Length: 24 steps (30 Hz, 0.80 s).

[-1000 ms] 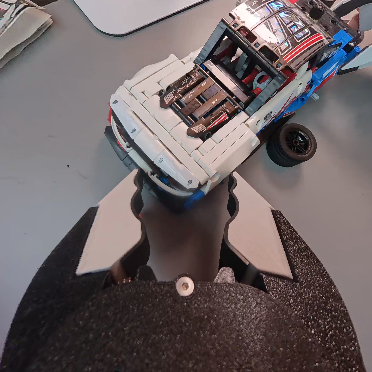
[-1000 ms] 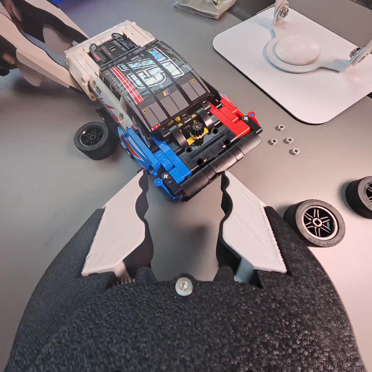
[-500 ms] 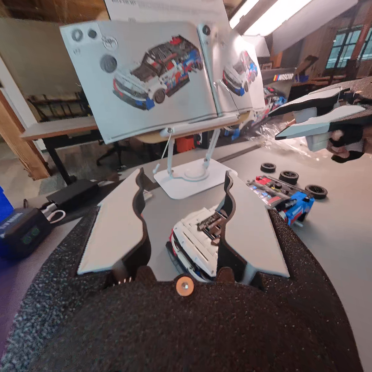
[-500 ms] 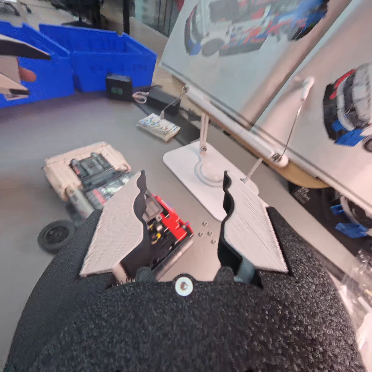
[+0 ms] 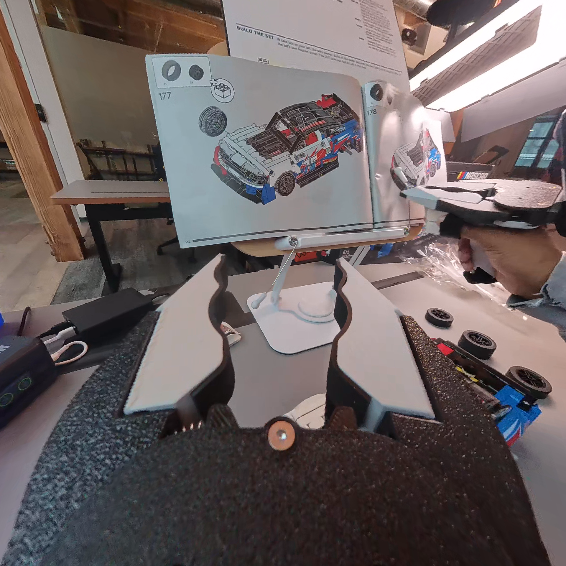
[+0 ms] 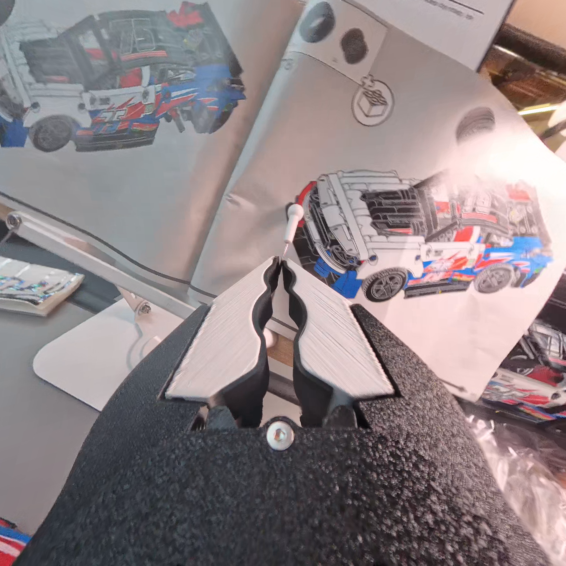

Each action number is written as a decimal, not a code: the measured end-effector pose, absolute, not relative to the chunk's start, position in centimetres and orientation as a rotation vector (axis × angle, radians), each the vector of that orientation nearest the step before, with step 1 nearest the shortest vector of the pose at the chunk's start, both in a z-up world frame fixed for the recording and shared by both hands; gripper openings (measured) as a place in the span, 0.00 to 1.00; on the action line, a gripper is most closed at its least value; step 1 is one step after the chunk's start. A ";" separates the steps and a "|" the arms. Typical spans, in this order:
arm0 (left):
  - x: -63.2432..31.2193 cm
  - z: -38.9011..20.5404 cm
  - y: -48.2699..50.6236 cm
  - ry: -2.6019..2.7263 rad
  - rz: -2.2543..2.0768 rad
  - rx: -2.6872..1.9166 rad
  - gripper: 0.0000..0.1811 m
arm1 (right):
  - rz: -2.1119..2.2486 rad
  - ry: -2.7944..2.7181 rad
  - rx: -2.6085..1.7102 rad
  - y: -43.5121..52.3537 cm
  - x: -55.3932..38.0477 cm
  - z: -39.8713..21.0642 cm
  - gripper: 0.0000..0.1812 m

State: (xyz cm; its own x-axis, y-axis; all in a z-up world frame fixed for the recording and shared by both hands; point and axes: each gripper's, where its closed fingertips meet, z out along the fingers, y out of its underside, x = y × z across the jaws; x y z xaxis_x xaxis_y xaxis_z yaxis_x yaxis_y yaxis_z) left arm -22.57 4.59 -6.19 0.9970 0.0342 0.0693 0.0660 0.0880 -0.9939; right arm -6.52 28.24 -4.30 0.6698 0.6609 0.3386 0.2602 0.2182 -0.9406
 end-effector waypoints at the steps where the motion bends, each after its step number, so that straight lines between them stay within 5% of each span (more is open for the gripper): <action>1: -22.7 -6.4 4.7 -0.081 -0.013 -1.482 0.37 | 0.376 -0.790 -1.386 28.6 -5.7 -4.3 0.01; 16: -21.9 -5.9 7.1 -0.086 -0.028 -1.487 0.35 | 0.914 -0.526 -1.692 29.1 -0.4 -9.6 0.08; 24: -23.1 -5.8 6.3 -0.123 -0.044 -1.469 0.33 | 0.774 -0.476 -1.586 27.9 3.5 -6.9 0.21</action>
